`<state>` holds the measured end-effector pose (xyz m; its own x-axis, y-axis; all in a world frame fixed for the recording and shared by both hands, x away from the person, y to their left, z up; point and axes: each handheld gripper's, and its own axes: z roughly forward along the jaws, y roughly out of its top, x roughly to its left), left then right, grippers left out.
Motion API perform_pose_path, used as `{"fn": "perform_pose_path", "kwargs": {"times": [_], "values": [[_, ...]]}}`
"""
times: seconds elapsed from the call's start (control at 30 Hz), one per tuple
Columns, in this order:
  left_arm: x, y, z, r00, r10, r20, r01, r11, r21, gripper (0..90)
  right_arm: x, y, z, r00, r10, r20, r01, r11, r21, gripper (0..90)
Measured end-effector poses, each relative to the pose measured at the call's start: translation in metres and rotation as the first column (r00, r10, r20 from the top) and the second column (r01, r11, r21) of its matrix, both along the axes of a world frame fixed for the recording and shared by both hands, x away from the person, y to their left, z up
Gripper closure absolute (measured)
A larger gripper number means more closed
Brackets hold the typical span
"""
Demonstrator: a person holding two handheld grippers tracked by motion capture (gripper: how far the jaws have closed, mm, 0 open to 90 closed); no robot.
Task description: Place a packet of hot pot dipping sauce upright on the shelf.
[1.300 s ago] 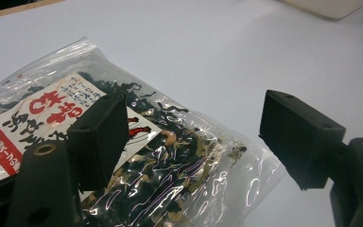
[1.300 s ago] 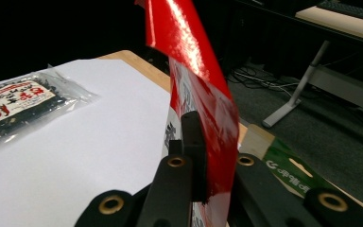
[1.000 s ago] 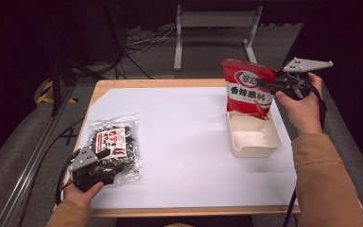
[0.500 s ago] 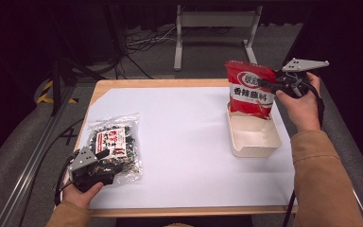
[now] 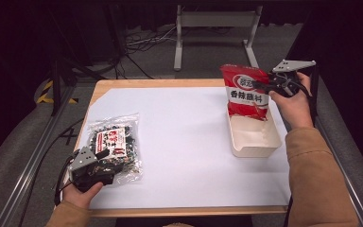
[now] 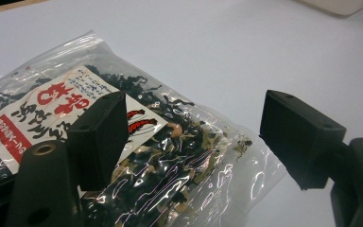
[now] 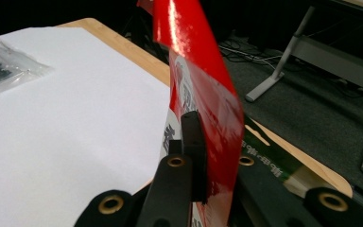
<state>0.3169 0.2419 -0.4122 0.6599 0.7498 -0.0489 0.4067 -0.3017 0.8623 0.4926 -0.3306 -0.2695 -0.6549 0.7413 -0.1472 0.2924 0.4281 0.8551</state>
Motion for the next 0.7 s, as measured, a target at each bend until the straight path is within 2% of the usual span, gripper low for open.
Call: {"fn": "perform_pose_path", "kwargs": {"times": [0.1, 0.23, 0.7], "values": [[0.0, 0.0, 0.0, 1.0, 0.001, -0.001, -0.001, 1.0, 0.002, 25.0, 0.001, 0.007, -0.004, 0.9996, 0.027, -0.008, -0.027, 0.9996, -0.012, 90.0], [0.001, 0.0, 0.0, 1.0, 0.0, -0.001, 0.0, 1.0, 0.003, 25.1, 0.002, 0.011, -0.008, 0.9988, 0.048, -0.011, -0.048, 0.9988, -0.003, 89.8], [0.001, -0.002, -0.001, 1.0, -0.002, -0.003, 0.002, 1.0, 0.006, 25.1, -0.006, 0.008, -0.018, 0.9927, 0.112, -0.046, -0.11, 0.9928, 0.047, 85.8]]}}
